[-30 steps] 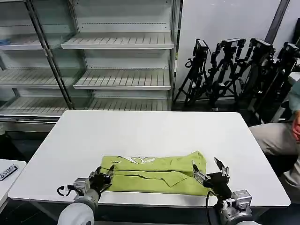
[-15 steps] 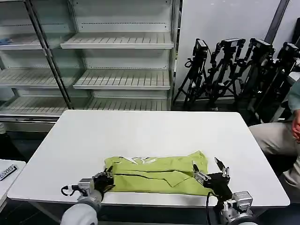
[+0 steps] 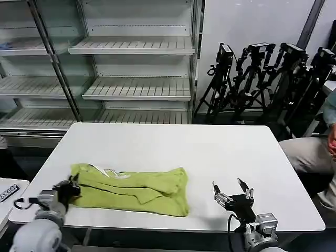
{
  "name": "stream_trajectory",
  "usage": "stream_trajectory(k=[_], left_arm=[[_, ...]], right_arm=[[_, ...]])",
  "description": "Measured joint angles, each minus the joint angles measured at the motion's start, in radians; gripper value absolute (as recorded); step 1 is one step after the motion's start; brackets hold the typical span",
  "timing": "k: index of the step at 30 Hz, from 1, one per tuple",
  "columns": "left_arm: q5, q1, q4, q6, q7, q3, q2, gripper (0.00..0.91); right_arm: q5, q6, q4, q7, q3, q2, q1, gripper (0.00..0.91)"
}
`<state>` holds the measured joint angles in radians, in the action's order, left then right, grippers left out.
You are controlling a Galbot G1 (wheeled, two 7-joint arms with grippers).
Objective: Fold and organize the clothes.
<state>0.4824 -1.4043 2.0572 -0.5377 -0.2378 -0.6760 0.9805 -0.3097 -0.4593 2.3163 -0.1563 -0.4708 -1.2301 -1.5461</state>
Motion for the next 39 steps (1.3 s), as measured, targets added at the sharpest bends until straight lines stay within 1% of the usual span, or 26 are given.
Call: stream_trajectory(k=[4, 7, 10, 16, 20, 26, 27, 28, 29, 35, 39], left_arm=[[-0.02, -0.009, 0.033, 0.013, 0.038, -0.015, -0.003, 0.02], [-0.024, -0.004, 0.075, 0.006, 0.051, 0.014, 0.015, 0.02], [-0.035, 0.003, 0.124, 0.001, 0.059, 0.069, 0.045, 0.02], [-0.072, 0.025, 0.177, 0.01, 0.074, 0.228, 0.111, 0.02], [-0.091, 0.054, 0.182, 0.013, 0.077, 0.334, 0.152, 0.02], [-0.106, 0.109, 0.152, 0.012, 0.076, 0.448, 0.203, 0.02], [-0.107, 0.117, 0.145, 0.011, 0.076, 0.46, 0.21, 0.091], [-0.108, 0.126, 0.138, 0.009, 0.077, 0.471, 0.218, 0.564], [-0.108, 0.135, 0.132, 0.006, 0.077, 0.481, 0.223, 0.907], [-0.107, 0.174, 0.103, -0.003, 0.078, 0.541, 0.248, 0.907], [-0.097, 0.197, 0.093, 0.016, 0.077, 0.559, 0.262, 0.907]], right_arm=[[0.001, 0.001, -0.007, 0.001, -0.002, -0.001, -0.006, 0.907], [0.001, 0.001, -0.01, 0.002, -0.006, 0.002, -0.005, 0.907], [0.001, 0.001, -0.01, 0.002, -0.012, 0.007, -0.005, 0.907], [0.0, -0.001, -0.001, -0.002, -0.026, 0.01, -0.012, 0.907], [0.0, -0.001, 0.006, -0.003, -0.039, 0.01, -0.02, 0.907], [-0.006, 0.0, 0.018, -0.003, -0.063, 0.014, -0.034, 0.907], [-0.007, 0.0, 0.018, -0.004, -0.067, 0.013, -0.036, 0.907], [-0.007, 0.001, 0.018, -0.004, -0.07, 0.012, -0.037, 0.907], [-0.007, 0.001, 0.018, -0.005, -0.072, 0.011, -0.038, 0.907], [-0.005, 0.001, 0.019, -0.005, -0.072, -0.002, -0.039, 0.907], [-0.002, 0.001, 0.022, -0.004, -0.07, -0.007, -0.042, 0.907]])
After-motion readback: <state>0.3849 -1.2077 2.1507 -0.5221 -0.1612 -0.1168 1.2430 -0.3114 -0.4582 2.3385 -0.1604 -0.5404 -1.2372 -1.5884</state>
